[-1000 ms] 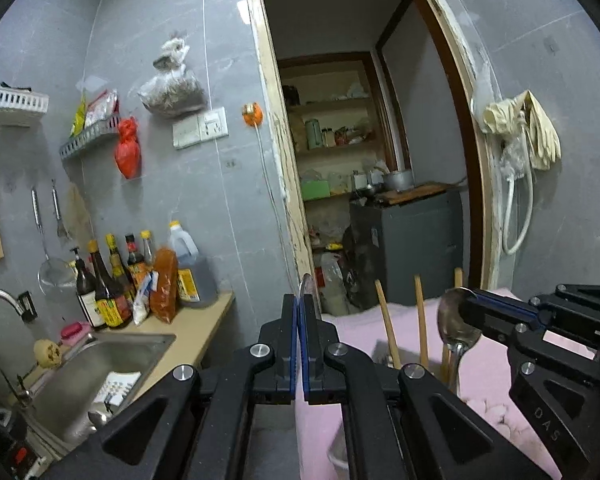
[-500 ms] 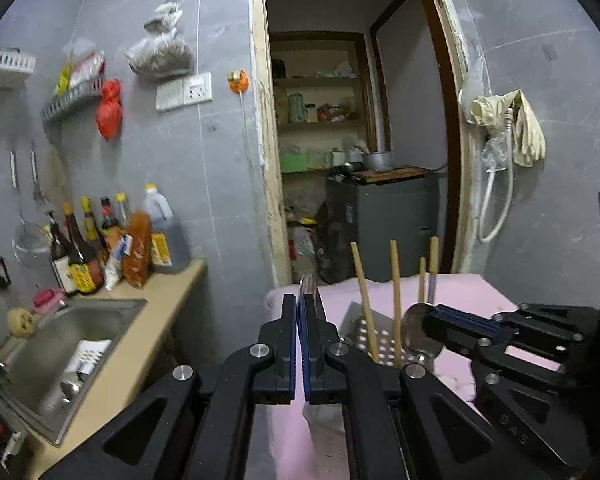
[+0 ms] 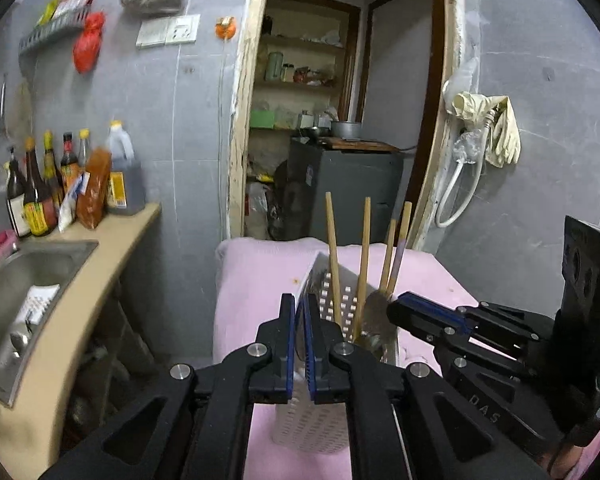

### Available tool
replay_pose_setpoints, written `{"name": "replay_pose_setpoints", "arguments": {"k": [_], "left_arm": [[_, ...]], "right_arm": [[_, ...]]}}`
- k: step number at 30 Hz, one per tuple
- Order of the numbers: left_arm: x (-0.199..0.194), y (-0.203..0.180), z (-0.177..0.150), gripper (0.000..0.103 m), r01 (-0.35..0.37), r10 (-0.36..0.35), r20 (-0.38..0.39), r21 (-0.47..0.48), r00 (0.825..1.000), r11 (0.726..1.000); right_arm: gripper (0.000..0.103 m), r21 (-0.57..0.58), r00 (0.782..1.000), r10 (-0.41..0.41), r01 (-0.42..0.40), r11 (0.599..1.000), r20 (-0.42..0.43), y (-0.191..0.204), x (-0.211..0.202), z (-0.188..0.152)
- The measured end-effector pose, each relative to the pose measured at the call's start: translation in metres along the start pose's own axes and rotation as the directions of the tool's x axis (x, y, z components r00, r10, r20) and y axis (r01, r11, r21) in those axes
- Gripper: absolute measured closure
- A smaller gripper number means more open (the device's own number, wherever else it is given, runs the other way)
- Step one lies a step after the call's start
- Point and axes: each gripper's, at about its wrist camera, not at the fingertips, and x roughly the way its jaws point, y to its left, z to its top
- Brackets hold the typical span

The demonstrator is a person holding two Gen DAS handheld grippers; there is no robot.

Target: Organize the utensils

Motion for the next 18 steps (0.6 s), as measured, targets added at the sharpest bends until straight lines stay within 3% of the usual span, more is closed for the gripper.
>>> {"name": "replay_pose_setpoints", "arguments": {"k": [3, 8, 10, 12, 14, 18], "left_arm": [[0.0, 0.006, -0.001, 0.09, 0.014, -0.015, -0.006, -0.043, 1.0, 0.999], [-0.001, 0.018, 0.001, 0.087, 0.014, -0.015, -0.014, -0.085, 1.0, 0.996], [-0.003, 0.018, 0.002, 0.08, 0.011, -0.012, -0.009, -0.083, 1.0, 0.996], [-0.006, 0.017, 0.002, 0.059, 0.007, -0.007, 0.001, -0.077, 1.0, 0.997], [-0.012, 0.016, 0.002, 0.043, -0.008, 0.009, 0.024, -0.071, 1.0, 0.997], [-0.019, 0.012, 0.0, 0.029, -0.014, 0.016, 0.031, -0.062, 0.999, 0.998]], "right_arm": [[0.084, 0.027, 1.0, -0.009, 0.009, 1.0, 0.002, -0.004, -0.003, -0.002], [0.083, 0.065, 1.0, -0.03, 0.03, 0.997, 0.002, -0.01, -0.01, -0.002], [0.078, 0.079, 0.999, -0.042, 0.042, 0.996, 0.005, -0.012, -0.013, -0.001], [0.069, 0.105, 0.998, -0.057, 0.056, 0.993, 0.012, -0.014, -0.019, -0.001], [0.068, 0.126, 0.997, -0.071, 0.069, 0.99, 0.016, -0.017, -0.025, 0.0], [0.063, 0.163, 0.993, -0.12, 0.116, 0.98, 0.014, -0.024, -0.041, -0.003]]}}
